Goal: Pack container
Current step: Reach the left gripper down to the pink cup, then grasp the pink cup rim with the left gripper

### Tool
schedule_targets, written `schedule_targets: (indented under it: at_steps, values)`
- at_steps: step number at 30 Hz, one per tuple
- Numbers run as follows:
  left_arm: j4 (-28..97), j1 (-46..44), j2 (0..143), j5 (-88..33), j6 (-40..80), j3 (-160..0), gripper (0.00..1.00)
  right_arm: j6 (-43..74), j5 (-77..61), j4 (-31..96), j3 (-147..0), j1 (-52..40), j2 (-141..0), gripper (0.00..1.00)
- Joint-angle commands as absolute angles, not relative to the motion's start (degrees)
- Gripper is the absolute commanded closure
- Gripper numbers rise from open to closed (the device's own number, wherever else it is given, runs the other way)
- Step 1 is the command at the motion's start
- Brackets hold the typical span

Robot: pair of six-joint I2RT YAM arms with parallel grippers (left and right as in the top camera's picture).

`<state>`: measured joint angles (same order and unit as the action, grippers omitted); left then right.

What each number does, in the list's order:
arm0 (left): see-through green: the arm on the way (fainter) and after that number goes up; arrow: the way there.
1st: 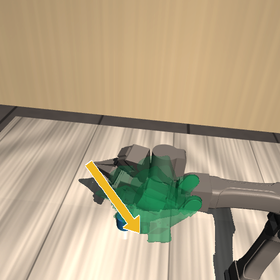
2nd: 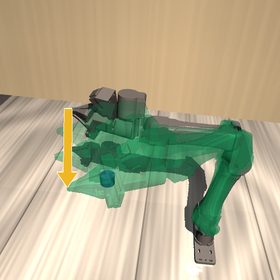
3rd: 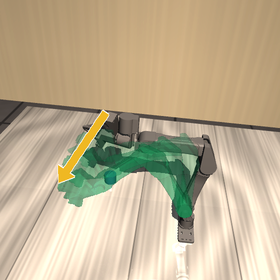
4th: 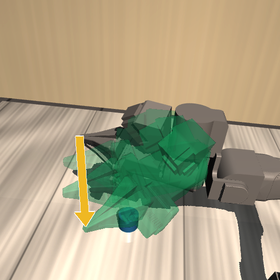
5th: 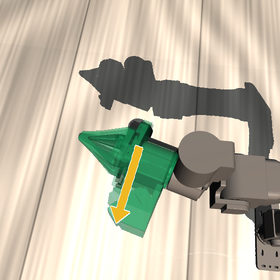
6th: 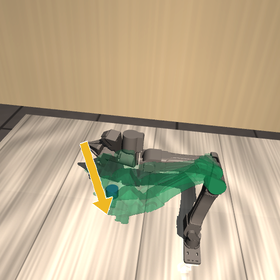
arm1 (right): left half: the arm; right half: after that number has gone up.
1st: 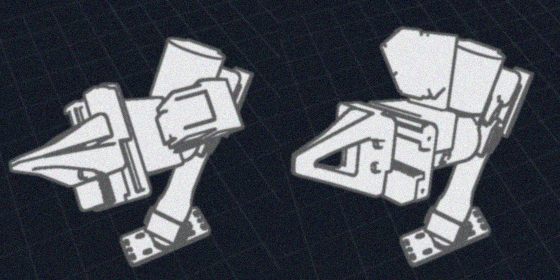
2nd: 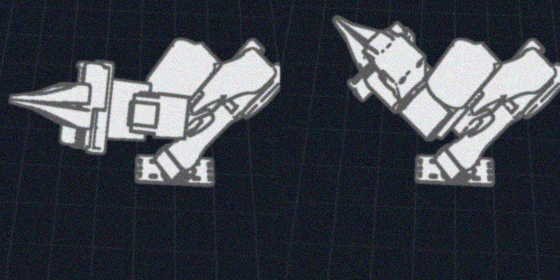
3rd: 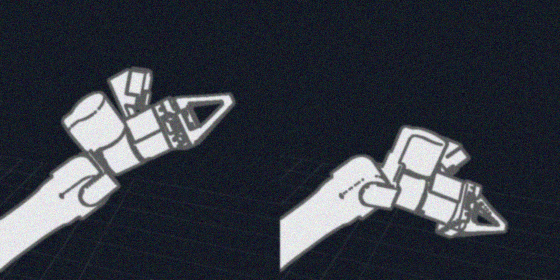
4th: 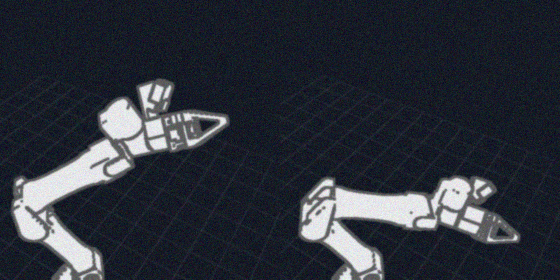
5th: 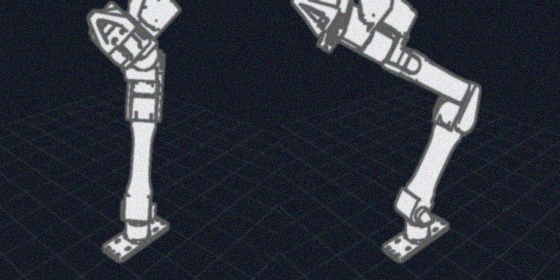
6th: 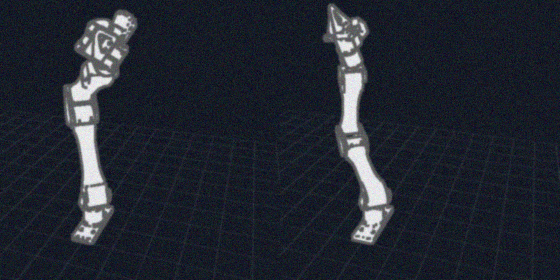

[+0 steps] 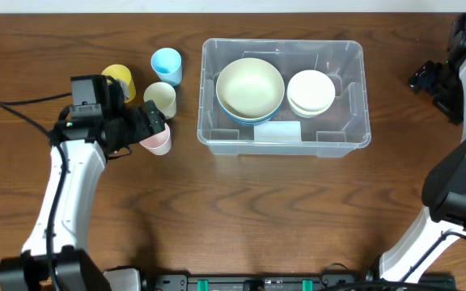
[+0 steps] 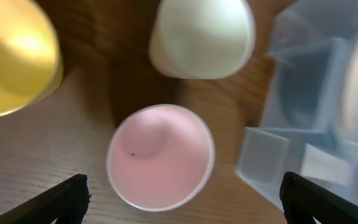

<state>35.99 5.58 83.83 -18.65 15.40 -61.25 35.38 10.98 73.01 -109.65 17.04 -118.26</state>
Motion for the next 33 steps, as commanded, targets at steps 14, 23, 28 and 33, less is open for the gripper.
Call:
schedule_targets:
  at_steps: [14, 23, 28, 33]
  values:
    - [40.21, 5.61, 87.35, -8.29, 23.94, -61.95, 0.02, 35.99, 11.79, 73.03, -109.43, 17.30, -117.97, 0.01]
    - [40.16, 5.30, 93.38, -8.27, 26.13, -61.82, 0.02, 35.99, 11.81, 73.03, -109.43, 17.30, -117.97, 0.01]
    - [40.05, 5.28, 95.37, -8.29, 26.89, -61.82, 0.02, 35.97, 11.81, 73.03, -109.43, 17.30, -117.97, 0.01]
    - [40.03, 5.30, 95.44, -8.29, 26.89, -61.84, 0.19, 35.97, 11.81, 73.03, -109.43, 17.30, -117.97, 0.01]
